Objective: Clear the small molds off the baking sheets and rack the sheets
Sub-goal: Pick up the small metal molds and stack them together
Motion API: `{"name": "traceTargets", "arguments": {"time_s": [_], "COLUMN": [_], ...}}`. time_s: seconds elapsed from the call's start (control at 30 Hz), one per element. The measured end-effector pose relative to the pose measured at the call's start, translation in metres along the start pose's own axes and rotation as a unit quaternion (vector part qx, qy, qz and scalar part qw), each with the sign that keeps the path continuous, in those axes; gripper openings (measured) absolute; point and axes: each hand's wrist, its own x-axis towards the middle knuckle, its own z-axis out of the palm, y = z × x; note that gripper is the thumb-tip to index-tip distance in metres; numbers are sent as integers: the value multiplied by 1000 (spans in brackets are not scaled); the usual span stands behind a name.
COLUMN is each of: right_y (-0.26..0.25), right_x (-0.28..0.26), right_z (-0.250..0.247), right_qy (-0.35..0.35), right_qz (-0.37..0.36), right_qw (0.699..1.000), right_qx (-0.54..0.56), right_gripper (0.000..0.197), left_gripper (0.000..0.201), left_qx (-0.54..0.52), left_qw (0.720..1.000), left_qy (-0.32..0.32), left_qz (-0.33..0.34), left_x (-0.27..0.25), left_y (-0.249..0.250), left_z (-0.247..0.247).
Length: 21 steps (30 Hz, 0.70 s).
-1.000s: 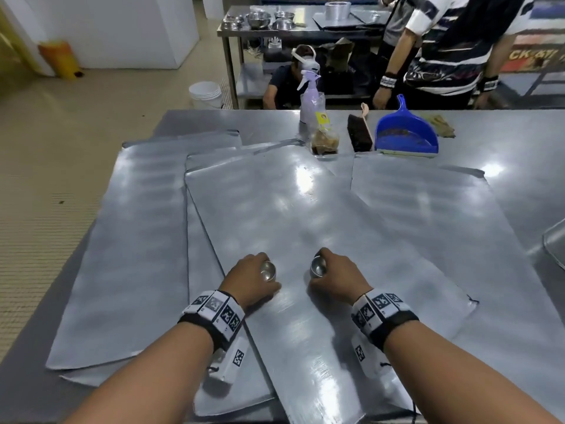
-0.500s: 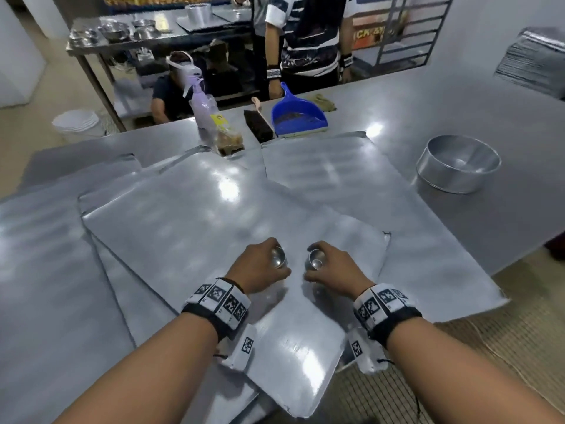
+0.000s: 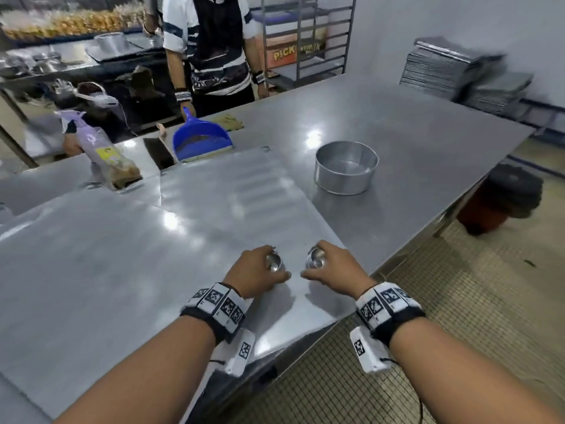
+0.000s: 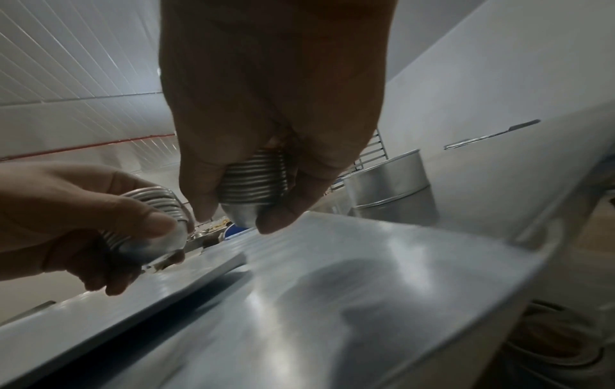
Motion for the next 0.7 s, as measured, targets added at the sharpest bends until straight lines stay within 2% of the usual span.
{"name": "traceTargets", "arguments": {"time_s": [0.13, 0.33, 0.5, 0.7], "right_y": [47, 96, 128, 163], "right_x": [6, 16, 37, 75], "right_z": [-53, -119, -148, -165], "right_qy": [-5, -7, -2, -11], "right_qz": [28, 38, 63, 103], "right_qw": [1000, 999, 998, 994], "right_qx": [5, -10, -15, -22], "right_gripper": [52, 45, 41, 58], "left_gripper": [37, 41, 44, 43], "left_qx": [-39, -50, -34, -13], "left_qw": [999, 999, 999, 999], "left_qy": [-8, -7, -25, -44], "left_qz": [-5, -9, -3, 13], "left_x": [29, 67, 102, 166], "left_y": [48, 101, 129, 143], "left_z": [37, 78, 101, 126]}}
